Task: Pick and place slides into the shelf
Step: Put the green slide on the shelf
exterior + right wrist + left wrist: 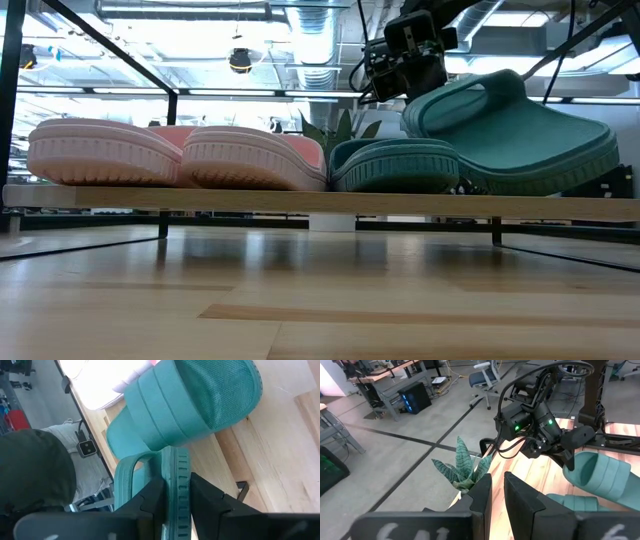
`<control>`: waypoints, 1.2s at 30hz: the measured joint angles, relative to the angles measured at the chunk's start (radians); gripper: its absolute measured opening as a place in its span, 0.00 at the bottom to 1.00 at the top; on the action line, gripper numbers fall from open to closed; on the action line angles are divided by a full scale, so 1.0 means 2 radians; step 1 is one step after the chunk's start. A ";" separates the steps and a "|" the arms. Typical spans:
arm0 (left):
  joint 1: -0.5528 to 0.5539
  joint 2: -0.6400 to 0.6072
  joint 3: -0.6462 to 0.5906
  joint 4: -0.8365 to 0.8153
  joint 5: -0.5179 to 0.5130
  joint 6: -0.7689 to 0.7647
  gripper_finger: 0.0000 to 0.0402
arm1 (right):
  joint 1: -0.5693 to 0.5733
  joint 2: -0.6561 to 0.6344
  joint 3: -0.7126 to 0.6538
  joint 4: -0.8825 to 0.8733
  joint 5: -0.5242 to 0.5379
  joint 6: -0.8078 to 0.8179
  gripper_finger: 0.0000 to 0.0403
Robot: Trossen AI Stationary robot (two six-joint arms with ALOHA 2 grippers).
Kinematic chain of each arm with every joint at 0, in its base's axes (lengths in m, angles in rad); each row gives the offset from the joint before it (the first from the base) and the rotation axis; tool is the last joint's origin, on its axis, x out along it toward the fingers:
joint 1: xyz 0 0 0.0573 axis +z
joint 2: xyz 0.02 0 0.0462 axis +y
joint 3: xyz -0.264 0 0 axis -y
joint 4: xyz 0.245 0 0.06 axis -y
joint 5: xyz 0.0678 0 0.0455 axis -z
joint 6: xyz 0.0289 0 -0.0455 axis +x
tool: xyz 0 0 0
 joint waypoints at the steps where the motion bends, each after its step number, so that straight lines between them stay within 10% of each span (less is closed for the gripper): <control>1: 0.000 0.000 0.000 0.000 0.000 0.000 0.10 | 0.000 0.000 0.000 -0.001 0.000 0.002 0.18; 36: 0.000 0.000 0.000 -0.002 0.013 -0.006 0.10 | 0.006 0.001 0.000 0.007 0.059 0.052 0.19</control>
